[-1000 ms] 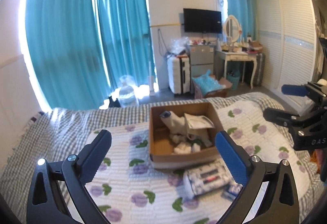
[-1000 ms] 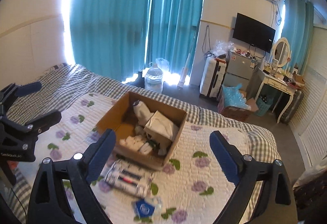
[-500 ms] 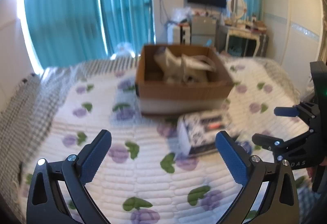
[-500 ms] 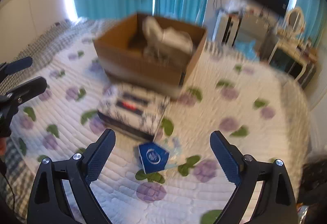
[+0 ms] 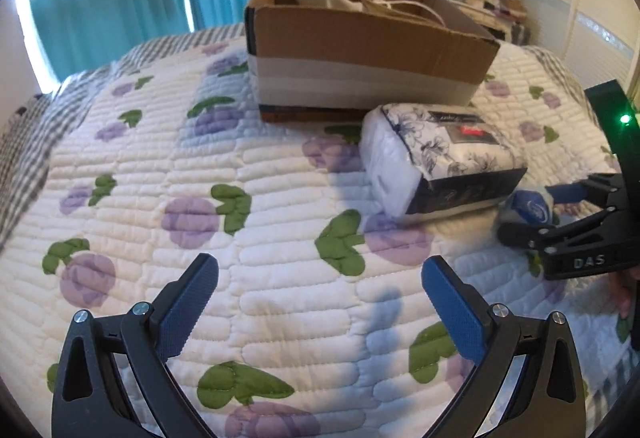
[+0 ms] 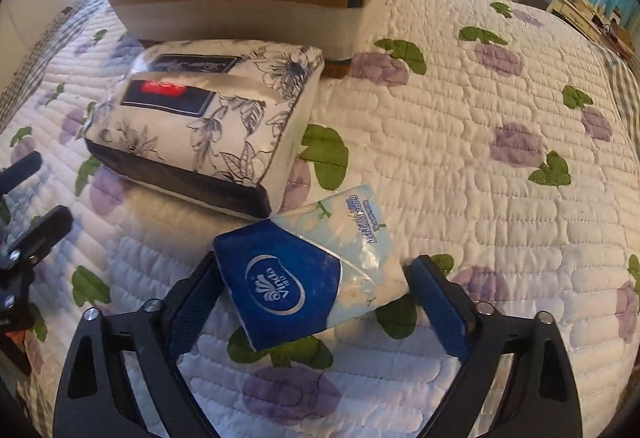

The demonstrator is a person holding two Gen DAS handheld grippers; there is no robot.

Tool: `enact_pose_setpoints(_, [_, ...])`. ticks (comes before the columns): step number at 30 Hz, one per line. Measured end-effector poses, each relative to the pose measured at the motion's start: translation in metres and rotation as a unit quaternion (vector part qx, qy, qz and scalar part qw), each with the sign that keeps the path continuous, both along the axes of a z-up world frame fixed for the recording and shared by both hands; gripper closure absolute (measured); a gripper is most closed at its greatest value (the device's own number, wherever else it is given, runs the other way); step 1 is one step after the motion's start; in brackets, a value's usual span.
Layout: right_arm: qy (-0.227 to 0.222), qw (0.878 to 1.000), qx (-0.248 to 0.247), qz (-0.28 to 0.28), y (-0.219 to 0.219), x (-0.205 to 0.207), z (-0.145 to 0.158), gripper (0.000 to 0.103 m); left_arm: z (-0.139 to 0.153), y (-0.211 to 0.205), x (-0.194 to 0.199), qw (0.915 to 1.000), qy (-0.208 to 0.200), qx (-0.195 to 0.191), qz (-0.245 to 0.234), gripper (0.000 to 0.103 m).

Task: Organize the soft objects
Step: 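Grasp the floral tissue pack with the left tool while the right grasps the blue Vinda pack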

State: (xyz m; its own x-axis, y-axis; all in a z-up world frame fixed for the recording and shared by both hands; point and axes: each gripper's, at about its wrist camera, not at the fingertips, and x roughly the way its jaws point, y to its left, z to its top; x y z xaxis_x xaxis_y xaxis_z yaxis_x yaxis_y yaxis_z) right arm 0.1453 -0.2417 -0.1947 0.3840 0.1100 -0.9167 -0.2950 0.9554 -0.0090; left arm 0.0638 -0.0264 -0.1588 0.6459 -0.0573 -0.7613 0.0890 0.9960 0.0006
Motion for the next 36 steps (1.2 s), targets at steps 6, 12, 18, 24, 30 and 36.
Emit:
enact_pose_setpoints(6, [-0.046,0.999,-0.007,0.009,0.005,-0.021,0.019,0.023,0.007,-0.005,-0.008,0.9999,-0.01,0.004,-0.011,0.0])
enact_pose_setpoints(12, [-0.101,0.995,0.007,-0.005,-0.01,-0.046,0.055,0.023,0.027,-0.02,-0.005,0.9988,-0.023,-0.004,-0.042,0.001])
enact_pose_setpoints(18, [-0.12,0.992,0.03,-0.031,-0.028,-0.034,0.075,0.023,0.027,-0.051,0.023,0.995,-0.028,0.006,-0.096,0.016])
enact_pose_setpoints(24, [-0.11,0.992,0.053,-0.038,-0.036,-0.027,0.068,0.023,0.009,-0.065,0.056,0.9927,-0.009,0.013,-0.119,0.03])
enact_pose_setpoints(30, [-0.108,0.992,0.063,-0.027,-0.034,-0.027,0.066,0.023,-0.002,-0.063,0.069,0.9906,0.006,-0.011,-0.136,0.043])
enact_pose_setpoints(36, [-0.111,0.991,0.07,-0.029,-0.035,-0.029,0.067,0.023,0.001,-0.064,0.063,0.9904,0.001,-0.007,-0.138,0.064])
